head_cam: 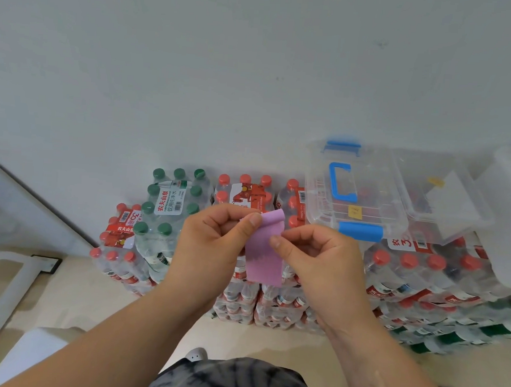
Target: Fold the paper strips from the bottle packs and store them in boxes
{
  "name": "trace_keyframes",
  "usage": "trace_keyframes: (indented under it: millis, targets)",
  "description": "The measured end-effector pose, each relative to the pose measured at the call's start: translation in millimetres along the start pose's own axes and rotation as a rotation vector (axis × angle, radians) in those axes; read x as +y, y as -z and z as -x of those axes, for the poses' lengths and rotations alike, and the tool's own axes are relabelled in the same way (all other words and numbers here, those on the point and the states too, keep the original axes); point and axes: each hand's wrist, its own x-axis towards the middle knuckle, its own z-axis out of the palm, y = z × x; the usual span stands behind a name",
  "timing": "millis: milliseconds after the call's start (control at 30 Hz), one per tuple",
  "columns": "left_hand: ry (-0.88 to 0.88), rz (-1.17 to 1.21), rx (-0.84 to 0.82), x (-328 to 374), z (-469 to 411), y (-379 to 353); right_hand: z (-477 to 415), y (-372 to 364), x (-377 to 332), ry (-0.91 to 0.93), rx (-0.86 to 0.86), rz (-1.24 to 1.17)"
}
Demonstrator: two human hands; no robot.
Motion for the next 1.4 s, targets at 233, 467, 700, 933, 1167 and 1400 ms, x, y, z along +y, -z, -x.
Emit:
trace_keyframes:
  millis: [233, 467, 700, 933, 1167, 1400]
  targets:
    - [-0.052, -0.078, 0.001, 1.0, 3.9, 1.6, -0.6, -1.6, 0.5, -0.024, -0.039, -0.006]
    - [-0.075, -0.112, -0.004, 1.9, 3.2, 5.2, 0.5, -0.6, -0.3, 0.032, -0.1, -0.018]
    - [-0.035, -0.042, 0.017, 3.9, 6.5, 5.0, -0.5, -0.3, 1.5, -0.029, -0.113, -0.088]
    - [-0.042, -0.05, 0.06, 1.2, 11.2, 0.9, 1.9, 1.4, -1.7, 0.022, -0.122, -0.115]
    - [-0.066, -0.026, 0.001, 6.6, 15.0, -0.6, 5.0, 4.4, -10.5, 0.012, -0.046, -0.232]
    - [-0.026, 0.045, -0.077, 8.0, 16.6, 4.1, 7.2, 3.4, -14.7, 0.06, -0.018, -0.109]
